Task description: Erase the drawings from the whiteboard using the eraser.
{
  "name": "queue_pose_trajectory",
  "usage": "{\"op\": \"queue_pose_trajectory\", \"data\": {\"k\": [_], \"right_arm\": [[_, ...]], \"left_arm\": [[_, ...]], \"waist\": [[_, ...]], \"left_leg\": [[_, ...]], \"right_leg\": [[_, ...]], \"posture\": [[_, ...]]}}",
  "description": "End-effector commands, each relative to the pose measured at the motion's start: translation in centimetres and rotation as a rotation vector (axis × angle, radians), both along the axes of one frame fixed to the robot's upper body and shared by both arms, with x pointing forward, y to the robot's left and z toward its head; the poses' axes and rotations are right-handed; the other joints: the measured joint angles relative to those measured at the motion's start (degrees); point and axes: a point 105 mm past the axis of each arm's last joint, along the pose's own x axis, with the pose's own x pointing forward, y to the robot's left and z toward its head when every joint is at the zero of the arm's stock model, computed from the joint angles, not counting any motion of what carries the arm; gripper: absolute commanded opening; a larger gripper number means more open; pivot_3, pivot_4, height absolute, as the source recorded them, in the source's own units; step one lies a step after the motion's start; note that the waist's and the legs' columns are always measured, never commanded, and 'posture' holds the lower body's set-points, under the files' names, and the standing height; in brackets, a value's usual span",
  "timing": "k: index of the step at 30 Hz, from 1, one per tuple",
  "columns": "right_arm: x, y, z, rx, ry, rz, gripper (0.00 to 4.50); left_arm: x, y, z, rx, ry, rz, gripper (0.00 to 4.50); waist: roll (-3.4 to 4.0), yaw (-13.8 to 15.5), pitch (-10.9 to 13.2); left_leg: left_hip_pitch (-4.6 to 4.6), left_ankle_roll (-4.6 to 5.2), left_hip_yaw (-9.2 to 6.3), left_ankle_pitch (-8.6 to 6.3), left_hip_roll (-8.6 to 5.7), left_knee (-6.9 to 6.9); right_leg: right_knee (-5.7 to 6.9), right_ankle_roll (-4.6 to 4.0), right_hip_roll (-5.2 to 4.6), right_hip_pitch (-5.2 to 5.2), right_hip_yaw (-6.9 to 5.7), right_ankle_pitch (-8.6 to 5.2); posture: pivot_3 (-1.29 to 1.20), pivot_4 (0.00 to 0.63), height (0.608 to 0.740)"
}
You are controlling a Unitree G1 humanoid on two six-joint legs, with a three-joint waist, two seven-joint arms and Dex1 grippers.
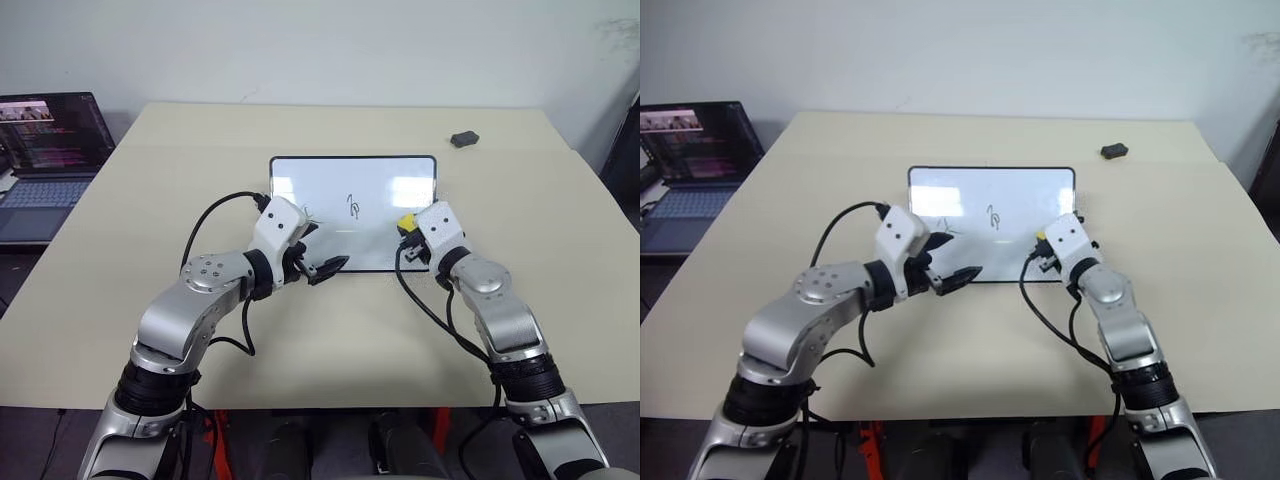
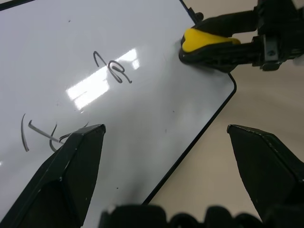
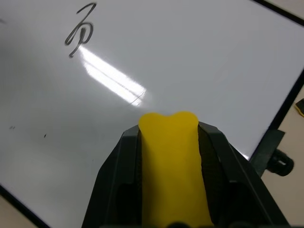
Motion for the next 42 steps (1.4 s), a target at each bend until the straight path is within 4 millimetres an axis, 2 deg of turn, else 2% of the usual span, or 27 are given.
{"op": "queue_pose_trajectory", "data": {"k": [1, 7, 11, 15, 21, 25, 28, 33, 36, 39, 42], "right_arm": [[-1.8, -0.5, 3.6, 0.091, -0.146, 0.033, 1.25], [-4.7, -1.3, 3.8, 0.225, -0.179, 0.074, 1.25], [-6.4, -1.1, 1.9, 0.26, -0.123, 0.127, 1.25], [-7.3, -0.5, 0.3, 0.209, -0.087, 0.173, 1.25], [-7.3, 0.8, 0.4, 0.077, -0.167, 0.25, 1.25], [-5.9, 2.3, 1.5, 0.057, -0.22, 0.295, 1.25], [-4.1, 3.5, 2.5, 0.052, -0.261, 0.312, 1.25], [0.1, 5.2, 5.2, 0.038, -0.343, 0.298, 1.25], [2.2, 5.7, 5.9, 0.022, -0.362, 0.278, 1.25], [3.7, 6.1, 6.2, 0.011, -0.375, 0.263, 1.25], [4.8, 6.2, 4.5, 0.005, -0.323, 0.244, 1.25]], "left_arm": [[-0.6, -0.1, 1.8, -0.055, -0.081, -0.007, 4.5], [-1.7, 1.9, 1.8, -0.123, -0.112, 0.074, 4.5], [-2.6, 3.3, 0.7, -0.166, -0.081, 0.14, 4.5], [-2.8, 4.8, -0.7, -0.169, -0.045, 0.225, 4.5], [-2.7, 6.1, -1.2, -0.171, -0.038, 0.308, 4.5], [-2.4, 6.2, -0.7, -0.179, -0.048, 0.315, 4.5], [-2.2, 6.1, -0.8, -0.176, -0.048, 0.327, 4.5], [-2.3, 5.4, -0.5, -0.179, -0.048, 0.309, 4.5], [-2.2, 5.0, -0.4, -0.179, -0.047, 0.299, 4.5], [-2.1, 4.7, -0.3, -0.177, -0.046, 0.287, 4.5], [-2.2, 4.3, -0.3, -0.176, -0.039, 0.269, 4.5]], "waist": [[0.0, 0.14, 0.0], [0.01, 0.01, 0.01], [0.01, 0.14, 0.01], [0.03, 0.12, 0.02], [0.02, 0.1, 0.02], [0.02, 0.04, 0.01], [0.02, 0.03, 0.02], [0.03, -0.02, 0.02], [0.02, 0.02, 0.02], [0.02, 0.11, 0.02], [0.02, 0.08, 0.01]], "left_leg": [[-0.13, 0.0, -0.01, 0.0, 0.0, 0.0], [-0.24, -0.03, 0.0, -0.1, 0.03, -0.1], [-0.15, -0.02, -0.01, -0.1, 0.02, -0.05], [-0.05, -0.02, -0.01, -0.09, 0.01, -0.02], [0.01, -0.02, 0.01, -0.07, 0.01, -0.01], [0.0, -0.02, 0.02, -0.07, 0.0, -0.01], [0.02, -0.02, 0.02, -0.07, 0.0, -0.01], [0.0, -0.02, 0.04, -0.07, 0.0, 0.0], [-0.01, -0.02, 0.03, -0.07, 0.01, -0.01], [-0.03, -0.02, 0.03, -0.07, 0.01, -0.02], [-0.06, -0.02, 0.08, -0.07, 0.0, -0.01]], "right_leg": [[-0.01, 0.0, 0.0, -0.11, -0.01, 0.0], [-0.22, 0.07, -0.04, -0.15, 0.02, -0.1], [-0.12, 0.07, -0.05, -0.1, 0.0, -0.09], [-0.03, 0.05, -0.04, -0.04, -0.01, -0.09], [-0.02, 0.05, -0.01, 0.0, -0.02, -0.09], [-0.02, 0.04, -0.02, -0.01, 0.0, -0.08], [-0.01, 0.01, -0.01, -0.01, -0.02, -0.05], [0.0, -0.02, -0.02, -0.04, -0.01, -0.02], [-0.01, -0.04, -0.02, -0.06, -0.03, -0.02], [-0.04, -0.05, -0.02, -0.06, -0.04, -0.02], [-0.07, -0.05, -0.04, -0.06, 0.01, -0.02]], "posture": [[0.0, 0.15, 0.74], [0.0, 0.15, 0.74], [0.0, 0.15, 0.74], [0.0, 0.15, 0.74], [0.0, 0.15, 0.74], [0.0, 0.15, 0.74], [0.0, 0.15, 0.74], [0.0, 0.15, 0.74], [0.0, 0.15, 0.74], [0.0, 0.15, 0.74], [0.0, 0.15, 0.74]]}}
